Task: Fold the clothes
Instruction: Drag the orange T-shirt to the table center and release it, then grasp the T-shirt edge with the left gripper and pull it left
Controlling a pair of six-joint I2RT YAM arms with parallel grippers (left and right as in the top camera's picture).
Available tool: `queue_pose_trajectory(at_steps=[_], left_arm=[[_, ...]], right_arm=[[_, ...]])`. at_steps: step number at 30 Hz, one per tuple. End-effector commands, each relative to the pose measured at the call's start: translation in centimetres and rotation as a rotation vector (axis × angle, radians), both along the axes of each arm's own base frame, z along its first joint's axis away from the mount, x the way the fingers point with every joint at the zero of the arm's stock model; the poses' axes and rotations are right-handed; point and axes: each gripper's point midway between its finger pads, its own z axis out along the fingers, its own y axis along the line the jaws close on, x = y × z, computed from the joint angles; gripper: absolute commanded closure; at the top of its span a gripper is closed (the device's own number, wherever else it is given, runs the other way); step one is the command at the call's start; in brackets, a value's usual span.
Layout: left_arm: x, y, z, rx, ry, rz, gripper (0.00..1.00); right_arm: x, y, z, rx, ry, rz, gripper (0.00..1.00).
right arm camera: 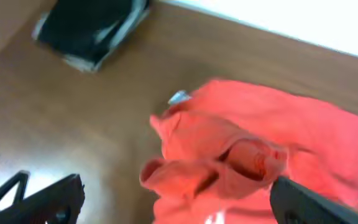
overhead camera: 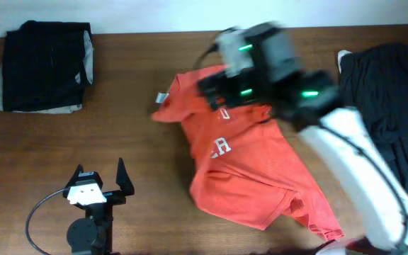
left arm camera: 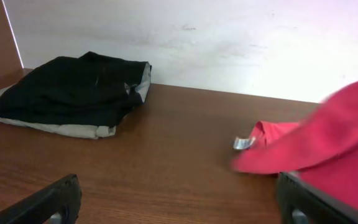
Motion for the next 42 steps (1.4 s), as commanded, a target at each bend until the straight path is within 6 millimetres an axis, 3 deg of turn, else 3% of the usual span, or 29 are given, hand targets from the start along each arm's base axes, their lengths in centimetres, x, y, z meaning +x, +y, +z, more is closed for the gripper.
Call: queue_pose_trajectory(at_steps=[1, 2, 4, 5, 6, 7, 9, 12, 14, 15, 17, 20, 21, 24, 25, 27, 30, 31, 32, 35, 36, 37, 38, 40, 42], left_arm=[[0.0, 0.2, -0.2, -0.009, 0.001, 0.008, 0.01], [0.0, 0.2, -0.2, -0.009, 0.001, 0.008, 0.01], [0.0, 0.2, -0.2, -0.009, 0.001, 0.008, 0.01], [0.0, 0.2, -0.2, -0.009, 0.001, 0.008, 0.01], [0.0, 0.2, -0.2, -0.009, 0.001, 0.008, 0.01], [0.0, 0.2, -0.2, -0.009, 0.001, 0.008, 0.01], [0.0, 0.2, -0.2, -0.009, 0.001, 0.008, 0.01], [0.0, 0.2, -0.1, -0.009, -0.001, 0.013, 0.01], [0.1, -2.7, 0.2, -0.11, -0.017, -0.148, 0.01], [-0.1, -4.4, 2.5, -0.171, -0.101, -0.252, 0.01], [-0.8, -6.7, 5.3, -0.167, -0.205, -0.399, 0.01], [-2.7, -9.4, 9.2, -0.107, -0.324, -0.575, 0.01], [-3.1, -9.7, 11.6, -0.097, -0.339, -0.597, 0.01], [-1.6, -10.5, 17.4, -0.056, -0.269, -0.655, 0.01], [-0.7, -12.3, 20.1, -0.023, -0.199, -0.792, 0.01], [-0.4, -15.1, 23.4, -0.009, -0.166, -1.052, 0.01], [3.2, -17.7, 26.0, -0.047, -0.125, -1.266, 0.01], [4.9, -19.1, 25.9, -0.098, -0.063, -1.278, 0.01], [7.9, -21.2, 24.3, -0.173, 0.111, -1.197, 0.01], [12.5, -25.7, 16.2, 0.046, 0.494, -0.833, 0.01], [11.6, -29.3, 13.8, 0.076, 0.552, -0.89, 0.01], [11.0, -31.2, 12.1, 0.091, 0.593, -0.928, 0.01], [10.7, -34.6, 9.1, 0.103, 0.638, -0.981, 0.01], [12.3, -37.7, 4.4, 0.019, 0.719, -0.89, 0.01], [12.7, -40.5, -0.1, 0.035, 0.795, -0.882, 0.01]], right_arm=[[-2.1, -1.6, 2.8, 0.137, 0.052, 0.057, 0.01], [-2.6, -1.1, 2.3, 0.154, 0.087, 0.085, 0.01], [-4.4, 3.4, 0.1, 0.211, 0.212, 0.247, 0.01], [-4.5, 5.0, -1.7, 0.181, 0.254, 0.27, 0.01], [-3.6, 5.1, -3.5, 0.121, 0.261, 0.227, 0.01], [-1.6, 2.9, -4.3, 0.066, 0.255, 0.074, 0.01], [1.0, -2.3, -3.9, 0.027, 0.226, -0.147, 0.01], [4.0, -16.5, -4.3, -0.082, 0.213, -0.543, 0.01], [4.1, -24.7, -4.8, -0.102, 0.236, -0.75, 0.01], [3.6, -29.5, -4.9, -0.089, 0.248, -0.867, 0.01], [2.2, -35.2, -4.9, -0.072, 0.256, -1.009, 0.01], [0.2, -40.4, -4.9, -0.055, 0.267, -1.143, 0.01], [-0.4, -41.5, -4.9, -0.051, 0.268, -1.175, 0.01], [-0.8, -42.2, -4.9, -0.049, 0.269, -1.192, 0.01], [-0.8, -42.2, -4.9, -0.049, 0.269, -1.192, 0.01], [-0.8, -42.2, -4.9, -0.049, 0.269, -1.191, 0.01], [-0.8, -42.2, -4.9, -0.049, 0.269, -1.192, 0.01], [-0.8, -42.2, -4.9, -0.049, 0.269, -1.192, 0.01], [-0.8, -42.2, -4.9, -0.049, 0.269, -1.192, 0.01], [-0.8, -42.2, -4.9, -0.049, 0.269, -1.192, 0.01], [-0.8, -42.2, -4.9, -0.049, 0.269, -1.192, 0.01], [-0.8, -42.2, -4.9, -0.049, 0.269, -1.192, 0.01], [-0.8, -42.2, -4.9, -0.049, 0.269, -1.192, 0.01], [-0.8, -42.2, -4.9, -0.049, 0.269, -1.191, 0.01], [-0.8, -42.2, -4.9, -0.049, 0.269, -1.192, 0.01]])
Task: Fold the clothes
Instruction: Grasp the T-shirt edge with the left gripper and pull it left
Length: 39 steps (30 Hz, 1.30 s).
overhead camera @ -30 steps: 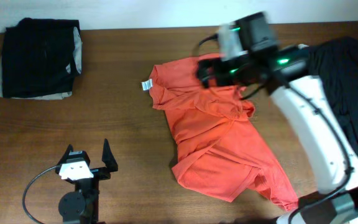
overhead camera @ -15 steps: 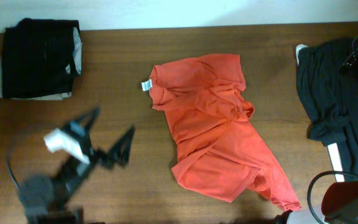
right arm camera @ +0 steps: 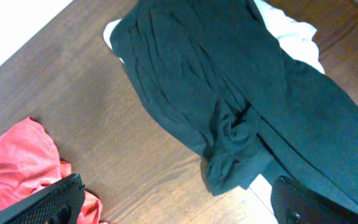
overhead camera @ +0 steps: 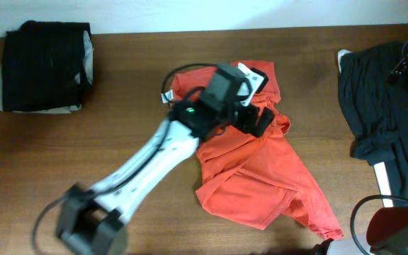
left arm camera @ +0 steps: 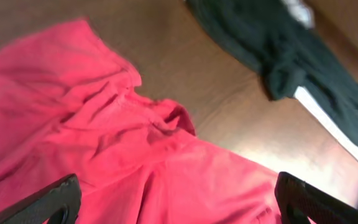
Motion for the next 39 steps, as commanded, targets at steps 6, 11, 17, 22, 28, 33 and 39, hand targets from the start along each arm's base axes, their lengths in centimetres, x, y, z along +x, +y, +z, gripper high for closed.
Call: queue_pose_trajectory(at_steps=[6, 11, 17, 22, 28, 33, 39], left_arm=[[-0.5, -7.4, -11.1, 0.095, 0.076, -0.049, 0.01], [0.2, -7.2, -13.9, 0.167, 0.031, -0.072, 0.01], [0.8, -8.3, -16.0, 0.173, -0.027, -0.123, 0.07], [0.7, -8.5, -17.3, 0.192, -0.039, -0.15, 0.21], [2.4, -8.6, -16.3, 0.198, -0.109, -0.094, 0.57], [6.9, -5.9, -11.9, 0.297, -0.221, 0.1, 0.99], [16.0, 12.7, 1.2, 0.418, -0.342, 0.598, 0.99]], right_arm=[[-0.3, -0.1, 0.9, -0.012, -0.022, -0.013, 0.01], [-0.3, -0.1, 0.9, -0.012, -0.022, -0.013, 0.01], [-0.3, -0.1, 0.9, -0.012, -0.022, -0.012, 0.01], [-0.3, -0.1, 0.9, -0.012, -0.022, -0.013, 0.01], [-0.3, -0.1, 0.9, -0.012, -0.022, -0.013, 0.01], [-0.3, -0.1, 0.9, -0.012, -0.022, -0.013, 0.01], [-0.3, -0.1, 0.9, -0.012, -0.022, -0.013, 0.01]])
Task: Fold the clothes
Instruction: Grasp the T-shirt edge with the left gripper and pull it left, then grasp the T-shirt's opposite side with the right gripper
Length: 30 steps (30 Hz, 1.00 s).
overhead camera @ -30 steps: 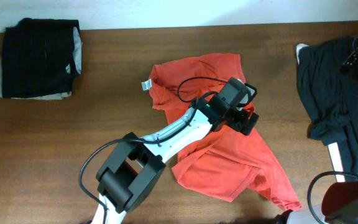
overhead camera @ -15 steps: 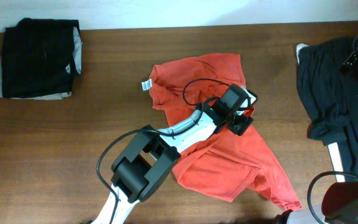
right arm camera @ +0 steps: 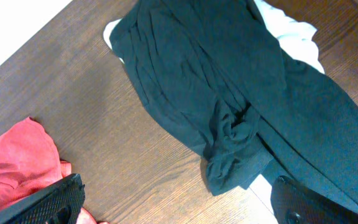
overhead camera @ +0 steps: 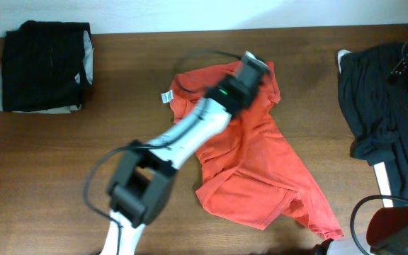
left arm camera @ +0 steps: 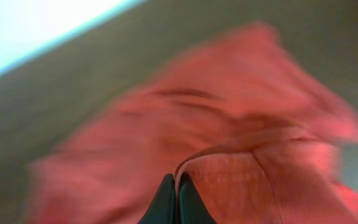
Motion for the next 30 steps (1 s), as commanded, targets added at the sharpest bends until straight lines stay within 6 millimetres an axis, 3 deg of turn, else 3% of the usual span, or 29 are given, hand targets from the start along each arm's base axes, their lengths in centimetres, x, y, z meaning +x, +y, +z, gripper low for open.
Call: queue_pose_trajectory(at_steps=[1, 4, 7, 8, 10, 12, 13, 14, 15, 16, 19, 20, 23, 26, 27, 30], left_arm=[[4.6, 15.9, 10.6, -0.015, -0.15, 0.375, 0.99], [3.4, 29.2, 13.4, 0.042, -0.12, 0.619, 0.99], [0.2, 40.6, 12.3, 0.063, -0.034, 0.925, 0.99], [-1.7, 43.9, 11.4, 0.025, 0.013, 1.058, 0.99], [-3.7, 47.3, 10.1, -0.007, 0.1, 1.12, 0.99], [-5.2, 48.9, 9.4, -0.022, 0.148, 1.174, 0.99], [-5.9, 49.5, 9.1, -0.041, 0.159, 1.218, 0.99], [-6.1, 49.6, 8.9, -0.05, 0.168, 1.234, 0.99], [-6.2, 49.3, 8.4, -0.06, 0.186, 1.229, 0.99], [-6.5, 49.1, 7.7, -0.072, 0.205, 1.247, 0.99], [-7.5, 49.1, 5.2, -0.056, 0.265, 1.268, 0.99], [-7.6, 49.0, 5.0, -0.052, 0.274, 1.268, 0.99], [-7.8, 49.3, 5.0, -0.052, 0.275, 1.274, 0.99], [-7.7, 49.3, 4.9, -0.053, 0.275, 1.274, 0.98], [-7.8, 49.2, 4.9, -0.052, 0.276, 1.274, 0.98], [-7.8, 49.2, 4.9, -0.051, 0.279, 1.274, 0.98]], right_arm=[[-0.3, -0.1, 0.9, -0.011, -0.021, -0.013, 0.01], [-0.3, -0.1, 0.9, -0.011, -0.021, -0.013, 0.01], [-0.3, -0.1, 0.9, -0.011, -0.021, -0.013, 0.01], [-0.3, -0.1, 0.9, -0.012, -0.021, -0.012, 0.01], [-0.2, -0.1, 1.0, -0.009, -0.028, -0.012, 0.01], [1.3, 0.7, 1.8, 0.037, -0.107, 0.014, 0.01], [1.7, 3.7, 1.6, 0.179, -0.136, 0.105, 0.01], [2.1, 7.9, 2.2, 0.336, -0.181, 0.271, 0.01], [1.7, 13.3, 2.8, 0.4, -0.201, 0.573, 0.01], [0.6, 16.4, 2.1, 0.411, -0.135, 0.684, 0.01], [-5.1, 29.1, -2.2, 0.339, 0.192, 1.154, 0.09], [-6.7, 31.9, -4.1, 0.284, 0.286, 1.254, 0.09], [-13.8, 42.0, -13.3, 0.146, 0.491, 1.543, 0.25], [-16.5, 46.2, -17.1, -0.023, 0.448, 1.635, 0.25], [-17.5, 48.0, -18.1, -0.096, 0.408, 1.659, 0.3], [-18.1, 49.3, -22.6, -0.132, 0.492, 1.677, 0.31]])
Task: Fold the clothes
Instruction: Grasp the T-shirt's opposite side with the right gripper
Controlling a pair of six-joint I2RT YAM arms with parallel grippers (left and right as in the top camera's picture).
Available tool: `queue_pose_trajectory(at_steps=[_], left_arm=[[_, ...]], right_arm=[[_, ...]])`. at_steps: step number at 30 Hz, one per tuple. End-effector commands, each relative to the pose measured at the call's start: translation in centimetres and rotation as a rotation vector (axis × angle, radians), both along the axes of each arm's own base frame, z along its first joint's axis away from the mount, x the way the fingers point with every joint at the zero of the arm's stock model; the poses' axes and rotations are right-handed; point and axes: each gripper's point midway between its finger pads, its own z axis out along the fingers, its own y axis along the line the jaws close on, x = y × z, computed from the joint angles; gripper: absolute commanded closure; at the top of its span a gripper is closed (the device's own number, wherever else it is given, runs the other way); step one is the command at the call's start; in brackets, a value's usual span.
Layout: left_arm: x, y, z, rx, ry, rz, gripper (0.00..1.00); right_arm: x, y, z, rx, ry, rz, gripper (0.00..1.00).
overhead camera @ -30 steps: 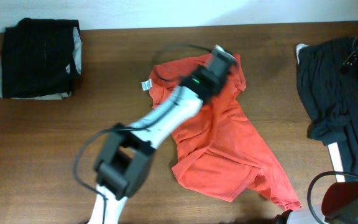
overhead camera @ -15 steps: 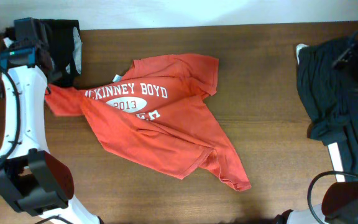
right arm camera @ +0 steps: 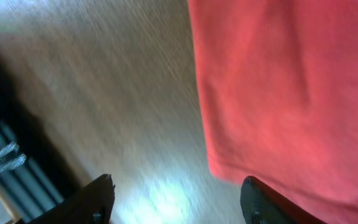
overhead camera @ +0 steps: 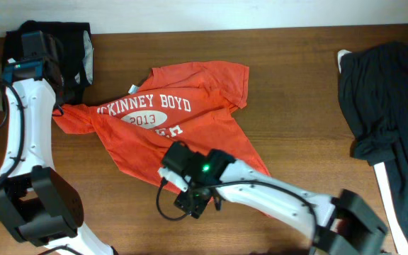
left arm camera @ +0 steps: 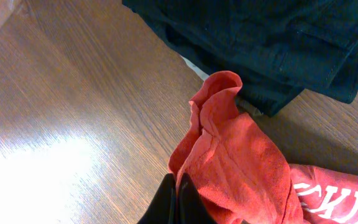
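The red T-shirt (overhead camera: pixel 168 120) lies spread on the table with its white print facing up. My left gripper (overhead camera: pixel 59 106) is at the shirt's left sleeve, beside the folded stack. In the left wrist view that gripper (left arm camera: pixel 178 202) is shut on the bunched sleeve (left arm camera: pixel 241 162). My right gripper (overhead camera: pixel 190 202) hovers at the shirt's near-left hem. In the right wrist view, blurred, it (right arm camera: pixel 179 199) stands open, with red cloth (right arm camera: pixel 278 81) beside its right finger and bare wood between the fingers.
A folded stack of black and beige clothes (overhead camera: pixel 44 64) sits at the back left, touching the held sleeve's area; it shows as (left arm camera: pixel 260 43) in the left wrist view. A loose heap of black and white clothes (overhead camera: pixel 384 92) lies at the right edge.
My left gripper, shut on the shirt near its far right corner, is now at the far left with the sleeve. The shirt lies spread, print up. My right gripper came from the right edge to the hem.
First my right arm was over the crumpled shirt and my left gripper rested open at the front left. Then the left arm was over the shirt and the right arm was back by the black heap. Then the left gripper was shut on the cloth; now the shirt lies opened out leftward.
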Motion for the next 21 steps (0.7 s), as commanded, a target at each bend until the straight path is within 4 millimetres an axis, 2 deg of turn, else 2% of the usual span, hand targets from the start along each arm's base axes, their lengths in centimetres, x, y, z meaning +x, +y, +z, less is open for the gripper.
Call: queue_pose_trajectory(at_steps=[1, 3, 7, 8, 10, 11, 13, 15, 17, 18, 19, 20, 21], left_arm=[[-0.4, 0.3, 0.1, -0.002, -0.003, 0.023, 0.98], [-0.4, 0.3, 0.1, -0.001, -0.003, 0.023, 0.98], [-0.4, 0.2, 0.1, -0.005, -0.004, 0.022, 0.98], [-0.4, 0.2, 0.1, -0.005, -0.004, 0.022, 0.98], [-0.4, 0.2, 0.1, -0.005, -0.004, 0.022, 0.98], [-0.4, 0.2, 0.1, -0.01, -0.004, 0.02, 0.98], [-0.3, -0.2, -0.1, -0.029, -0.006, 0.013, 0.99], [-0.7, -0.3, 0.4, -0.03, -0.003, 0.012, 0.99], [-1.4, -0.4, 2.0, -0.024, -0.029, 0.012, 0.99], [-2.3, -0.6, 4.4, -0.014, -0.079, 0.011, 0.99], [-2.9, -1.1, 6.8, -0.018, -0.146, 0.002, 0.99], [-3.4, -1.7, 8.7, -0.033, -0.205, -0.012, 0.99], [-3.4, -2.3, 9.7, -0.059, -0.247, -0.03, 0.99]], right_arm=[[0.5, -0.8, -5.1, -0.129, 0.029, -0.038, 0.31], [0.2, -1.2, -7.6, -0.184, 0.066, -0.036, 0.3], [1.2, -1.3, -7.8, -0.191, 0.053, -0.051, 0.31], [1.4, -1.4, -7.8, -0.184, 0.066, -0.061, 0.48], [1.7, -1.7, -7.8, -0.186, 0.069, -0.091, 0.75], [2.2, -1.9, -7.8, -0.199, 0.05, -0.131, 0.96], [3.8, -1.8, -6.9, -0.216, -0.019, -0.228, 0.96], [6.8, -1.3, -3.1, -0.188, -0.149, -0.364, 0.96], [8.6, -0.8, 1.0, -0.115, -0.202, -0.414, 0.96], [10.4, -1.6, 5.8, -0.046, -0.268, -0.482, 0.96], [12.0, -3.1, 9.5, 0.014, -0.324, -0.539, 0.96], [13.7, -5.3, 12.0, 0.042, -0.38, -0.588, 0.96], [16.6, -8.9, 13.3, 0.035, -0.438, -0.659, 0.96]])
